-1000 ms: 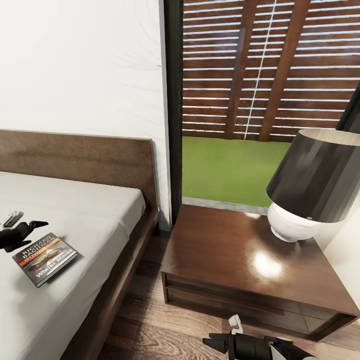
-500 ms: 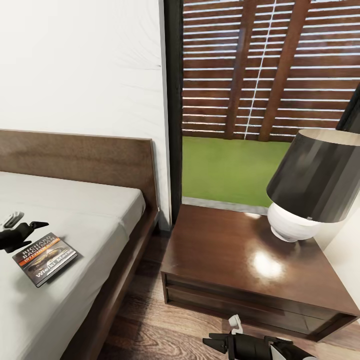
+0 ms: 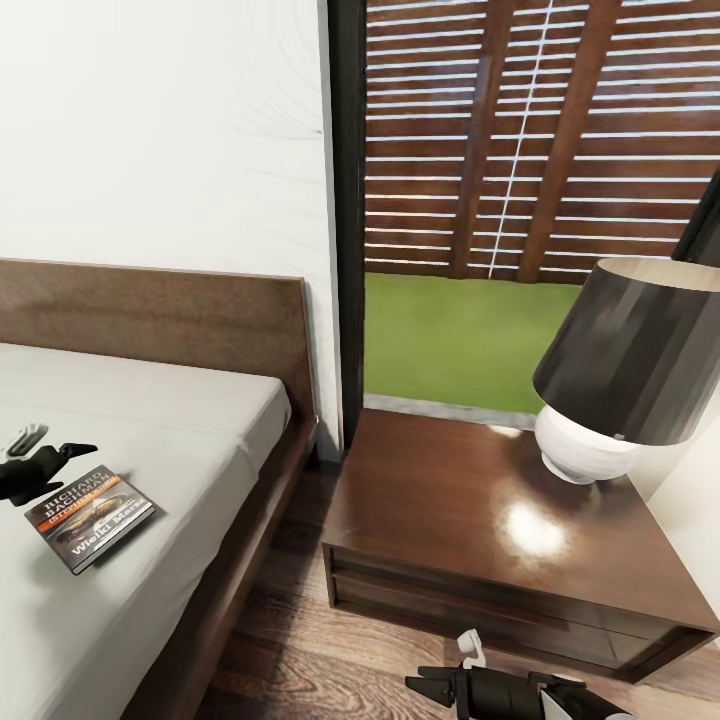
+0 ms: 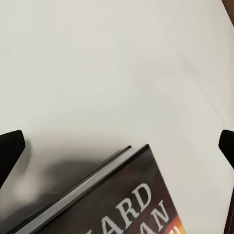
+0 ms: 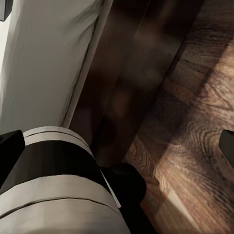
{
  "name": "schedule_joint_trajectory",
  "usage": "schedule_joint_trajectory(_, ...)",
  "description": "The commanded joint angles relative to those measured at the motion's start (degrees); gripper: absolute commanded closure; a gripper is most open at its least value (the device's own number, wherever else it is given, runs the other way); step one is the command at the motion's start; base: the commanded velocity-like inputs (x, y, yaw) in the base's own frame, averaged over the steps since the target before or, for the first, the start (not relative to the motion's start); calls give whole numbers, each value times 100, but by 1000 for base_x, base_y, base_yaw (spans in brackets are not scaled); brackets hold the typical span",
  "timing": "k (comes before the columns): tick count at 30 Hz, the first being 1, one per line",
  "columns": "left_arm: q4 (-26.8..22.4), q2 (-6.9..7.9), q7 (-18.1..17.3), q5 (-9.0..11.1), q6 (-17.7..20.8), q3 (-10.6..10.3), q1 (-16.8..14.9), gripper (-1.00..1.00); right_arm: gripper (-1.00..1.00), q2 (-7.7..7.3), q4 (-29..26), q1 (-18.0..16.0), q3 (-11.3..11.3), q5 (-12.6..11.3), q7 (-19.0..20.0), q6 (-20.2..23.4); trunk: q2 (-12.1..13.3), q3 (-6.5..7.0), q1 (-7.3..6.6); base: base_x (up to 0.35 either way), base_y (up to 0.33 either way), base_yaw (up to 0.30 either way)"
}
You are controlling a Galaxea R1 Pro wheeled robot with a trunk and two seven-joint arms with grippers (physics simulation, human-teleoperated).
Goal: In the bedroom, move the book from the bed onto either nightstand, and place the two sandals side by side next to the bed.
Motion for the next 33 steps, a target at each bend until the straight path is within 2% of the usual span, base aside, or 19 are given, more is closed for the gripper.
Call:
schedule_joint_trajectory(1, -2, 2, 0, 58, 41, -31, -2, -100, -100, -2, -3, -2, 50, -52, 13, 25, -2, -5, -1, 0, 0, 0)
schedule_joint_trajectory(33, 59, 2, -5, 58, 41, -31, -2, -100, -100, -2, -3, -2, 57, -49, 10, 25, -2, -5, -1, 0, 0, 0)
